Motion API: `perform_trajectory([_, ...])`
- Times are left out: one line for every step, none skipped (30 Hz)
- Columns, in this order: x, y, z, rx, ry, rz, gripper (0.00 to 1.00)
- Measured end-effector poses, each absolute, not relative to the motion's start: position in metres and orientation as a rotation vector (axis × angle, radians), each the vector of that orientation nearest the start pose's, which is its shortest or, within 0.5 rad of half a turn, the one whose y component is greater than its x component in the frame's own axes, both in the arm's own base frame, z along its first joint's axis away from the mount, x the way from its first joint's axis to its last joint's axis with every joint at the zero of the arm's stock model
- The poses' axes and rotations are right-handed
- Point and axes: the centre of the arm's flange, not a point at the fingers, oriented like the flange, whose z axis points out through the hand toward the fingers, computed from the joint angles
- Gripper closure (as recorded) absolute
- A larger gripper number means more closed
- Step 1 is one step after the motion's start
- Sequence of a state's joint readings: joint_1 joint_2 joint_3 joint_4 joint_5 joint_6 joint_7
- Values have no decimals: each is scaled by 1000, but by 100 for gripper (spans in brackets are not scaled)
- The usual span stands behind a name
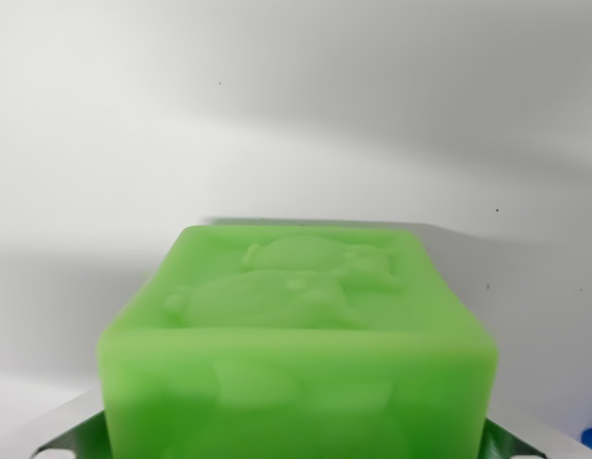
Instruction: Stack cube
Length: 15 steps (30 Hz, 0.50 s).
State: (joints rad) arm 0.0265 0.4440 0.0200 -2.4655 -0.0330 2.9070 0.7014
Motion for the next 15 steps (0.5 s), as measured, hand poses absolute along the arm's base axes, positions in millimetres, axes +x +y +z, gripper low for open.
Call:
perform_trajectory([466, 25, 122, -2989, 965, 3, 100])
perform_trajectory([466, 25, 124, -2989, 965, 2, 100])
perform_trajectory([466, 25, 125, -2989, 965, 1, 100])
perform_trajectory([466, 25, 126, -2989, 965, 1, 100])
perform_trajectory([466, 25, 127, -2989, 965, 2, 100])
perform_trajectory([466, 25, 128, -2990, 965, 2, 100])
perform_trajectory([466, 25, 130, -2990, 965, 3, 100])
perform_trajectory([466, 25, 132, -2990, 965, 3, 100])
perform_trajectory([466, 25, 133, -2990, 965, 3, 100])
perform_trajectory([466, 25, 135, -2990, 965, 2, 100])
perform_trajectory([466, 25, 138, -2990, 965, 2, 100])
perform_trajectory([466, 25, 140, -2991, 965, 2, 100])
perform_trajectory([466, 25, 142, -2991, 964, 1, 100])
perform_trajectory([466, 25, 143, -2991, 964, 1, 100])
perform_trajectory([466, 25, 145, -2991, 964, 0, 100])
